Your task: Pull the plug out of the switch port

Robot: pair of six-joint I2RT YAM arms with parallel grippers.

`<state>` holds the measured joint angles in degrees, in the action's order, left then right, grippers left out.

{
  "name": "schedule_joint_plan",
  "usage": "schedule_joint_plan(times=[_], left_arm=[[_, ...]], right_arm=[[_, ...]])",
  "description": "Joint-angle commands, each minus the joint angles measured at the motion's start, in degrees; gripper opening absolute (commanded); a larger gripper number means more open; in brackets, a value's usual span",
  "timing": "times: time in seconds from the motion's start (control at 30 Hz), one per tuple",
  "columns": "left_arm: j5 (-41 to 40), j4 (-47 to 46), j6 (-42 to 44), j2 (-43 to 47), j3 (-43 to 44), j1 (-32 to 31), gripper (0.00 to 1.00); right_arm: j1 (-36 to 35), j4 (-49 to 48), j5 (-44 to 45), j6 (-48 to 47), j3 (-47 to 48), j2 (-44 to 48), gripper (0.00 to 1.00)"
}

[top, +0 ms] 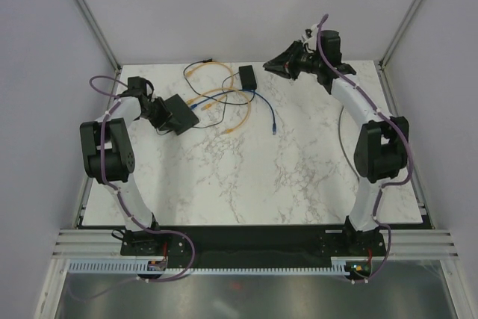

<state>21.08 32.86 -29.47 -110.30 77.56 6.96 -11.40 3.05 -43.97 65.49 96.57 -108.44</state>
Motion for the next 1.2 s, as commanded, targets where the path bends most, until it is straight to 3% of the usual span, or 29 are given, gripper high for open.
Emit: schedule_joint_plan(times=[0.0,0.17,0.47,0.63,0.87,1.17], left_arm=[[5.3,-1.2,0.4,2.5,2.0,-0.3,0.38],[6.9,-2.1,-2.0,2.2,3.5,-0.5,0.37],[7.2,-3.6,-4.1,0.1,5.1,-0.4,0.37],[8.2,-3.7,-4.1,-2.6,7.9,0.3,0.37],[9.2,-4.0,-4.7,-4.1,8.4,0.3,0.37],[9.5,-4.5,-4.4,-4.4,8.3,0.3,0.36]], right_arm=[[-4.9,16.7,4.8,-14.7,4.4,-6.5,0.26],[-10.1,12.4,7.8,-15.7,10.9,-16.2,0.36],[-18.0,0.7,10.2,-5.1,23.9,-33.1,0.47],[-20.8,-8.9,12.8,0.2,29.6,-40.7,0.48],[-23.6,-14.2,16.7,9.1,41.6,-51.3,0.42],[-24.6,-10.1,21.6,4.6,41.3,-52.6,0.37]])
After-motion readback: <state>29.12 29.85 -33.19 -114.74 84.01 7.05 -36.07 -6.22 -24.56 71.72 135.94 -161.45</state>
